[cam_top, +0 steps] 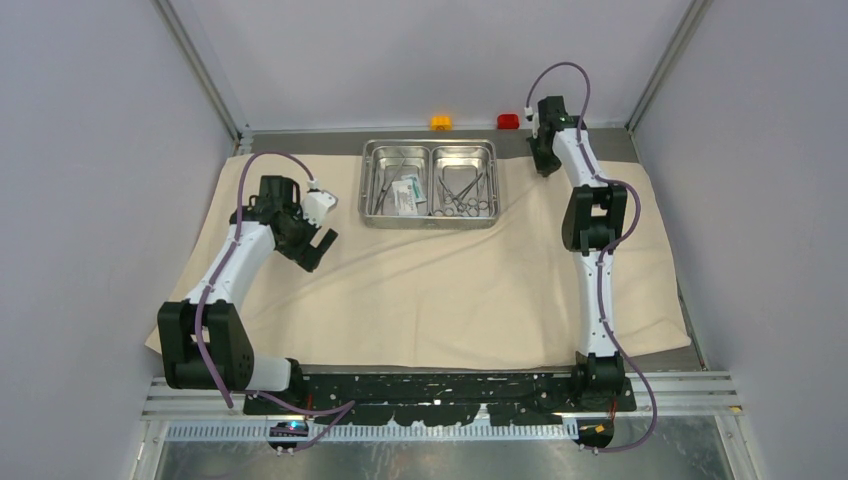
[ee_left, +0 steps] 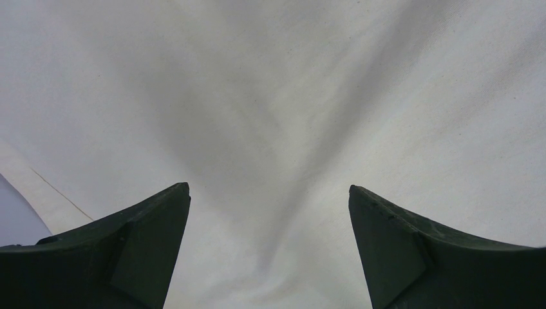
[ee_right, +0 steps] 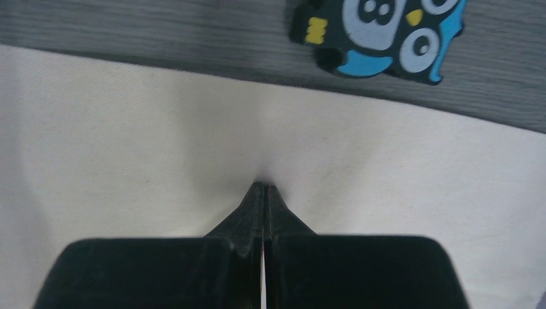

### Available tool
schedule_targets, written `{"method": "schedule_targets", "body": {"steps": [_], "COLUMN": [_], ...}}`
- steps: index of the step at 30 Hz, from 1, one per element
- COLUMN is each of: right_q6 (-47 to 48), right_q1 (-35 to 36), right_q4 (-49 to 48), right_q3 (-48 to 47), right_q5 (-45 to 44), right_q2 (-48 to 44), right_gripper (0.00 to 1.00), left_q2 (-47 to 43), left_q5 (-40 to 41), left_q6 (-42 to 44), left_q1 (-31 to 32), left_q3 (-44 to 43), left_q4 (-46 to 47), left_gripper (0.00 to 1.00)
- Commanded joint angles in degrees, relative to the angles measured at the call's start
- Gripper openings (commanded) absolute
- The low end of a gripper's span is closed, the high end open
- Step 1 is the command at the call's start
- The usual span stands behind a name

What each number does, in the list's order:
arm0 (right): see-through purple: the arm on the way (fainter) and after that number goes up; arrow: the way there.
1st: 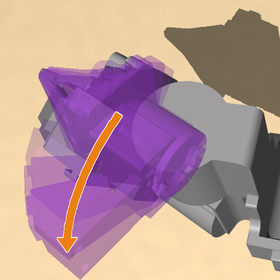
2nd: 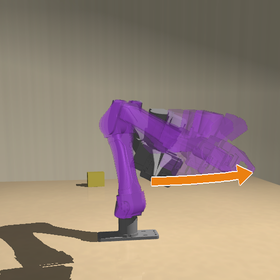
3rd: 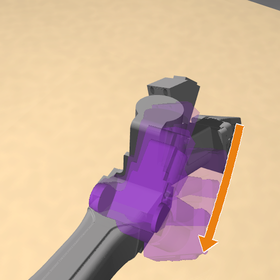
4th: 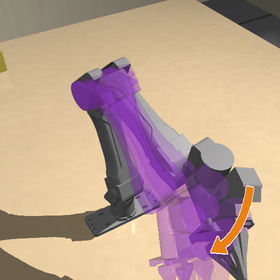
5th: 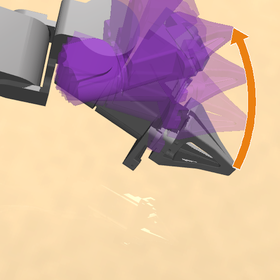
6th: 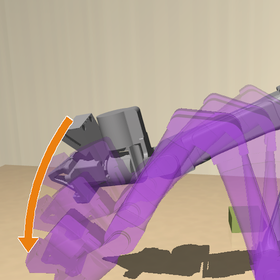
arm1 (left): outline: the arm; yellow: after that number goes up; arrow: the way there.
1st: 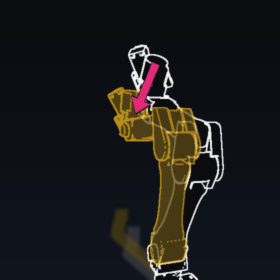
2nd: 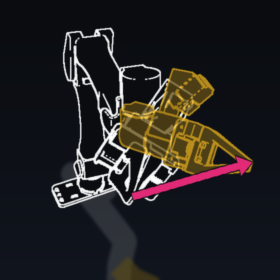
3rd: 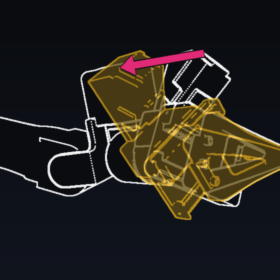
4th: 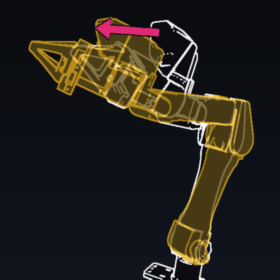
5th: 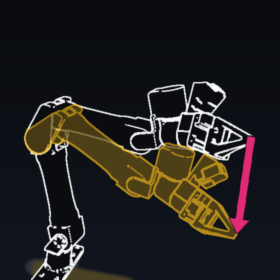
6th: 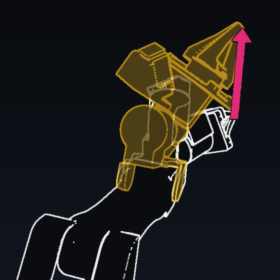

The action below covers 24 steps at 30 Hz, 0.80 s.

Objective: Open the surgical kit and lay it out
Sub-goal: Smooth out the surgical kit at the center of the board.

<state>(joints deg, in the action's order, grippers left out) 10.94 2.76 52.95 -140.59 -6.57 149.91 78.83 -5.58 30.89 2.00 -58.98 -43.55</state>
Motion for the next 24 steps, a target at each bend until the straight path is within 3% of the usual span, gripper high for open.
{"method": "schedule_targets", "body": {"steps": [1,7,20,24], "right_q6": [3.6,4.3,1.1,-5.0], "right_q1": [-2.0,-2.0,-4.5,-8.1], "right_q4": [-0.6,1.2,-0.5,-6.9], "right_q3": [-1.9,-5.6,-2.9,6.3], "right_q5": [-8.1,-7.8,-4.1,1.1], "right_q2": [5.2,7.4,3.5,-5.9], "right_gripper": [0.0,0.0,0.0,0.17], "left_q2": [-1.4,-1.7,-1.8,-1.6], "left_q5": [0.1,0.4,-0.1,-0.5], "left_q6": [0.8,0.8,0.7,0.4], "left_q1": [0.3,0.2,0.3,0.2], "left_q3": [-1.7,-1.3,-1.4,-1.3], "left_q4": [0.1,0.1,0.3,0.9], "left_gripper": [0.96,0.96,0.96,0.96]}}
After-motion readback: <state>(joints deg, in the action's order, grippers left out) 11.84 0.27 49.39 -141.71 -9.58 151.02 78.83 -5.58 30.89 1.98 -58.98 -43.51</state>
